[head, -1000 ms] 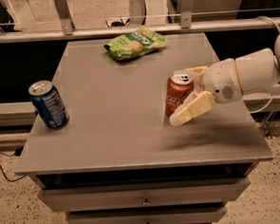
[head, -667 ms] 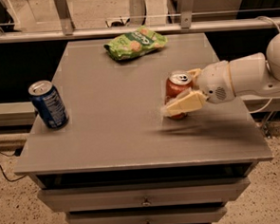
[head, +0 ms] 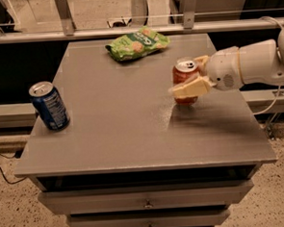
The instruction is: Move coke can near green rice chip bag
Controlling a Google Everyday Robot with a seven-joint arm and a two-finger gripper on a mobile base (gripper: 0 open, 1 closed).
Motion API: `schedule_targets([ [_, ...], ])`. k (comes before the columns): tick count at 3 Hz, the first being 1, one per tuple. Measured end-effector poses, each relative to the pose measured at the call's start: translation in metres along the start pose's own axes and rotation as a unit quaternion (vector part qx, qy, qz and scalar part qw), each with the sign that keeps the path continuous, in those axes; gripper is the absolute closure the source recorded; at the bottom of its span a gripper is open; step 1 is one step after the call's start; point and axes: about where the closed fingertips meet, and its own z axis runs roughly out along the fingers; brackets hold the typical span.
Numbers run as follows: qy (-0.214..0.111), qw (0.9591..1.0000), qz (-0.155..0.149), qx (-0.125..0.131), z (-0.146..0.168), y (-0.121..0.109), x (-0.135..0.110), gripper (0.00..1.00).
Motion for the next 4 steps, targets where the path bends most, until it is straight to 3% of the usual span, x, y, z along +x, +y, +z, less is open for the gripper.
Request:
schedule_targets([
  [1,-0.006,0.9991,-0.035,0.023,-0.013,-0.026,-0.028,0.96],
  [3,-0.01,0.9987,-0.042,0.028,-0.016,-0.031,-0.036,1.0],
  [4,-0.024,0.9979,-0.042,0.044,-0.008,-0.039,-0.041,1.0],
])
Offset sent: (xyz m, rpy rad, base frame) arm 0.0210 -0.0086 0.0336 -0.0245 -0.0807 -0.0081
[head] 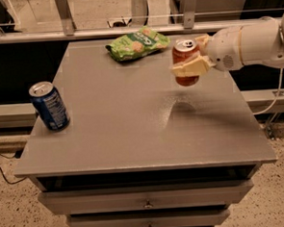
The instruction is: Move coke can near green rice chip bag
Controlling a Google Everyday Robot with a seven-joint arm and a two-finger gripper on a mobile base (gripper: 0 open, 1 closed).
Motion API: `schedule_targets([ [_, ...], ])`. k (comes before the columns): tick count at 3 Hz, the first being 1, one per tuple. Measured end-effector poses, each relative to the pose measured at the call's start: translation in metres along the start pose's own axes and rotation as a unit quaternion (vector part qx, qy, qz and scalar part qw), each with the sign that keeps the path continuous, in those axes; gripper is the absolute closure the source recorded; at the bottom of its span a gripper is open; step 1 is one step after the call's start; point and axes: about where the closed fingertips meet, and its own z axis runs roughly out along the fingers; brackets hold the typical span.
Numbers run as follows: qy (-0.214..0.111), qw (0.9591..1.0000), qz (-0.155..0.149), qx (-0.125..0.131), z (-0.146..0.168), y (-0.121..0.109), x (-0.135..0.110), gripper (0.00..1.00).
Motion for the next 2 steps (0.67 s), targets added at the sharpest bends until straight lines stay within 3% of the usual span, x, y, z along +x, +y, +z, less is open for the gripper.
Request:
schedule_targets([
  [2,-0.039,0.9966,0.035,0.063,0.055,-0.079,-0.005,1.0],
])
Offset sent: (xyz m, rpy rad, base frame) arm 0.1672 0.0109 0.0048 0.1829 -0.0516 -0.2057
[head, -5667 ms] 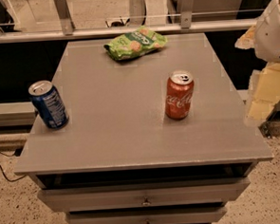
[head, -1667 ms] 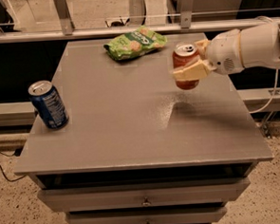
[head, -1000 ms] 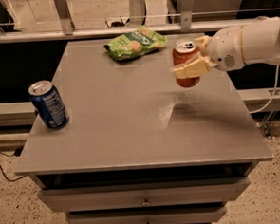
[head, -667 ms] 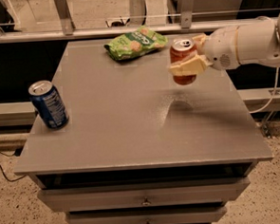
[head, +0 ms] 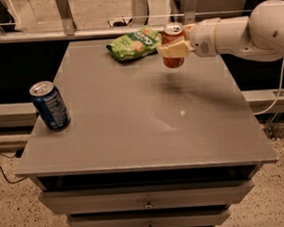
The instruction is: Move coke can near green rice chip bag
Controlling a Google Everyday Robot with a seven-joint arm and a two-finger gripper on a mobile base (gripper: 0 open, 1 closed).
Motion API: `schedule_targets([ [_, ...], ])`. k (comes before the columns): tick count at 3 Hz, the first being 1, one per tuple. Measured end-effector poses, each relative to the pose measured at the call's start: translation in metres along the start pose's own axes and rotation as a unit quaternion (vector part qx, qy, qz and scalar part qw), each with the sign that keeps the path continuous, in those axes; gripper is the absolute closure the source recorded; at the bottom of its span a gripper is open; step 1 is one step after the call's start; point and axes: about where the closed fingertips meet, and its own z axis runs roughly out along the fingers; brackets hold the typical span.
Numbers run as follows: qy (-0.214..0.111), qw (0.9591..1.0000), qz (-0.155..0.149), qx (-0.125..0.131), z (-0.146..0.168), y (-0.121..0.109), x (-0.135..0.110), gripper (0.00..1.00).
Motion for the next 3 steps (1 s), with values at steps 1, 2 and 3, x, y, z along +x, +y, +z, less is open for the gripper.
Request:
schedule_targets([
  [1,-0.011,0.9996,0.024,0.008,0.038,-0.024,-0.007,1.0],
  [2,-0.008,0.9986,0.052,0.007,0.072,-0.034,-0.004,1.0],
  [3,-0.004,0.997,0.077,0.008,0.091,-0.036,0.003,1.0],
])
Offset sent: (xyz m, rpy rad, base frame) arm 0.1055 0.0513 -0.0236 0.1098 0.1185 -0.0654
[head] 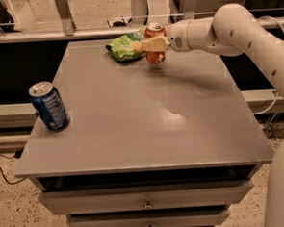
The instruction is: Move coke can near green rice chip bag
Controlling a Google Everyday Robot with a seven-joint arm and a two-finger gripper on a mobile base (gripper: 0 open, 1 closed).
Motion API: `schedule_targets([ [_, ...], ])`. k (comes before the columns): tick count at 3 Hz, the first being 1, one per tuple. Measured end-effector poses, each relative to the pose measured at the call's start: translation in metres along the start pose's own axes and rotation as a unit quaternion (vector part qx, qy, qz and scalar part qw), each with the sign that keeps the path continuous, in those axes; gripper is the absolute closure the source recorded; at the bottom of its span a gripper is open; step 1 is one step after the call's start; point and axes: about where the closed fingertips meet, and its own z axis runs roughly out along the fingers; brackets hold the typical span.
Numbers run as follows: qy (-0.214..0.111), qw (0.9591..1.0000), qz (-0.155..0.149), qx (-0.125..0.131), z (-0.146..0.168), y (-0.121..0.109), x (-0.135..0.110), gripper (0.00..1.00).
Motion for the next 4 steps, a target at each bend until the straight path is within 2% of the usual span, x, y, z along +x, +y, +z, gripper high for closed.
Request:
schedule_targets([
  [1,-0.005,0.9998,0.018,-0.002,0.016,0.001,0.003,0.82],
  [2,-0.02,0.9994,0.027,-0.003,0.026,0.002,0.003,0.59],
  [4,-0.046,0.9986,0.024,-0.003,0.039,0.008,0.004,0.13],
])
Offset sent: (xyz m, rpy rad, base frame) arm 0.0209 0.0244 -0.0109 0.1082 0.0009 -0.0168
